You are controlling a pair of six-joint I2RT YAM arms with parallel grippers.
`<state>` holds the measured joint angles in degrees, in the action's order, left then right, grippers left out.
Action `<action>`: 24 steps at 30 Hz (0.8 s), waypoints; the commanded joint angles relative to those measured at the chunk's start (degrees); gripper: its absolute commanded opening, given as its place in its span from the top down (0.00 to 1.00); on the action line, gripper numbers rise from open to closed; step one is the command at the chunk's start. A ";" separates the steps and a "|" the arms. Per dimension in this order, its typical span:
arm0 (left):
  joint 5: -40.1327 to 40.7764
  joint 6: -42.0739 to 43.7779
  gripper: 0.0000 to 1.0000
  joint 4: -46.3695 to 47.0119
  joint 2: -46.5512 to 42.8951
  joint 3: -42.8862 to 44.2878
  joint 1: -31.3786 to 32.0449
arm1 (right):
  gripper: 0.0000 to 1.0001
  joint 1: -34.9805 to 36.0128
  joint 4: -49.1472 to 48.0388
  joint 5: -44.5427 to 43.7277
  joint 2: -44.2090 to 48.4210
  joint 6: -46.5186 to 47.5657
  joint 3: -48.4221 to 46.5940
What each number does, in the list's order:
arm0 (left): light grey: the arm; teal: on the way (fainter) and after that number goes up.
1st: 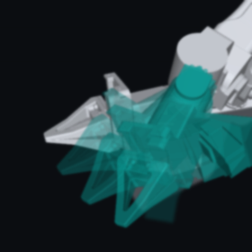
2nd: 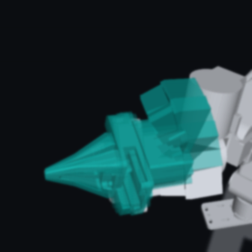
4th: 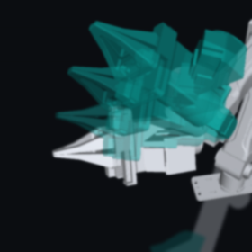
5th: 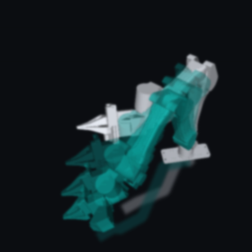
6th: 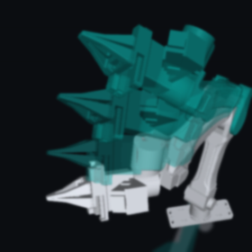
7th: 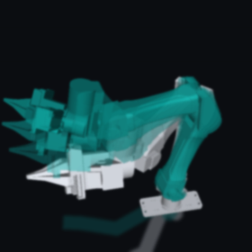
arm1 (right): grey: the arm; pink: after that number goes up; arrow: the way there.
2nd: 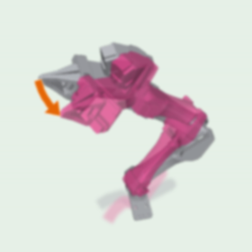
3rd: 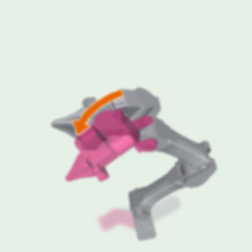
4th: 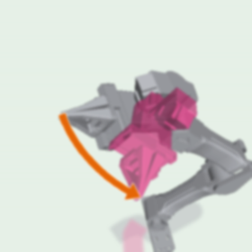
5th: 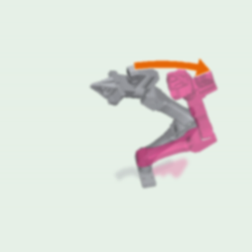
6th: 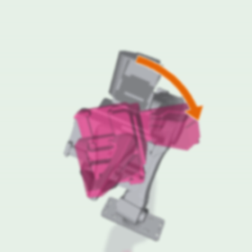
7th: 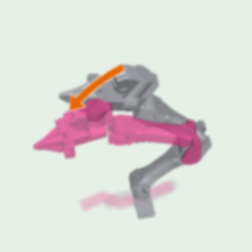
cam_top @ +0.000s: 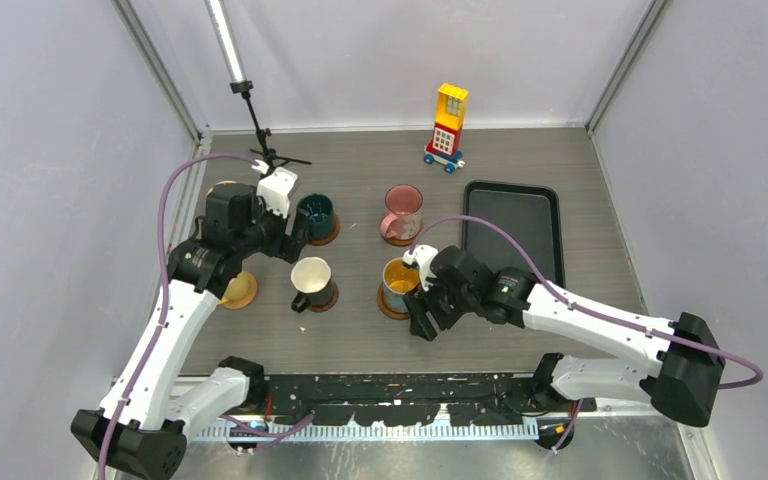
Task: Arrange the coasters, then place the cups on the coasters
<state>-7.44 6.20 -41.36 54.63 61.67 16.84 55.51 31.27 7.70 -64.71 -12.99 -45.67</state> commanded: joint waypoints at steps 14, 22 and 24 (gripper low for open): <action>-1.05 -0.11 0.23 1.16 -2.50 -1.00 -0.22 | 0.30 0.41 3.80 2.31 -0.12 9.14 -5.86; -1.48 0.05 0.23 0.92 -2.67 -1.20 -0.15 | 0.56 0.27 8.21 -6.82 0.36 21.66 -6.20; -1.52 0.04 0.23 1.02 -2.62 -1.12 -0.21 | 0.63 0.28 7.56 -9.52 -1.12 23.23 -5.93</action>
<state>-7.77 6.22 -41.43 52.88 60.49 16.84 55.55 38.13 5.28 -63.96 3.31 -49.89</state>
